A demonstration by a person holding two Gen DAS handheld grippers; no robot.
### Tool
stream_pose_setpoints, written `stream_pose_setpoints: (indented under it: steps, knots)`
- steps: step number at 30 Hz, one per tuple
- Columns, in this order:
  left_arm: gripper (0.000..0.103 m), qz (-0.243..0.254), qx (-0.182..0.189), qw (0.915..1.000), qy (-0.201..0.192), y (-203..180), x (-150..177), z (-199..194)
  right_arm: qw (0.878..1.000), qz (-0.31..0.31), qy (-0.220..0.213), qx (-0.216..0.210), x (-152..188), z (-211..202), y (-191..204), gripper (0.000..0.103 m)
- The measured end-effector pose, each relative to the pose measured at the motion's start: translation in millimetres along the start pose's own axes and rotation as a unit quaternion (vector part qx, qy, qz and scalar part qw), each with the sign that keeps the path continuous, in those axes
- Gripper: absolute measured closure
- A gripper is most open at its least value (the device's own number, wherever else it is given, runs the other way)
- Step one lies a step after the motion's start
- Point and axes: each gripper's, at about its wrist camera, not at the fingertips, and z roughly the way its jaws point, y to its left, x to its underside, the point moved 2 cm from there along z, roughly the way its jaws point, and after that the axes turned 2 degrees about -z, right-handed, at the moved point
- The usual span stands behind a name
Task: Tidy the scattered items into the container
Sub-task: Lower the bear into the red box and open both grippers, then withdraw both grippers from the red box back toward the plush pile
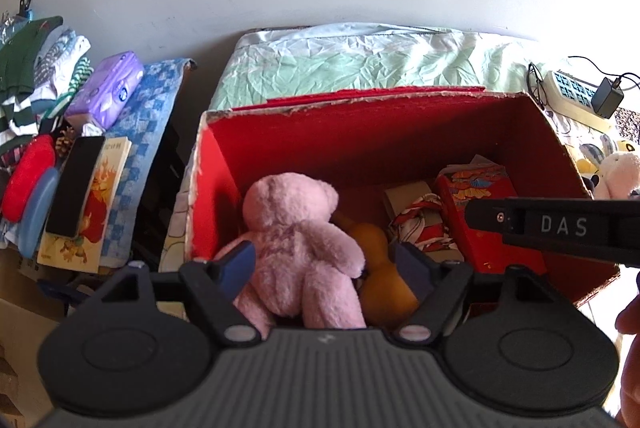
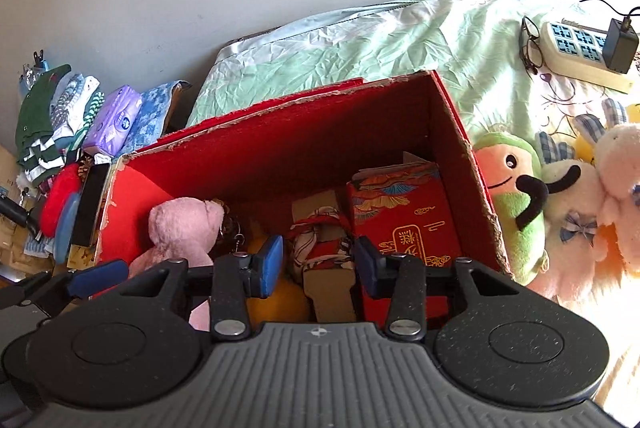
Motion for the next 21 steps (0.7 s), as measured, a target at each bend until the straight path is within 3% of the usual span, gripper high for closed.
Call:
stream_pose_setpoints:
  steps: [3, 8, 21]
  knots:
    - [0.020, 0.001, -0.010, 0.9999, 0.006, -2.6, 2.9, 4.5, 1.000, 0.002, -0.009, 0.008, 4.9, -4.4, -1.7, 0.059]
    - [0.006, -0.006, -0.027, 0.9996, 0.011, -2.3, 6.8, 8.5, 1.000, 0.007, -0.015, 0.011, 12.7, -7.2, -1.8, 0.057]
    - [0.003, -0.004, -0.042, 0.9987, 0.026, 0.1, 14.2, 14.2, 0.999, 0.016, -0.026, 0.030, 21.9, -13.6, 1.5, 0.057]
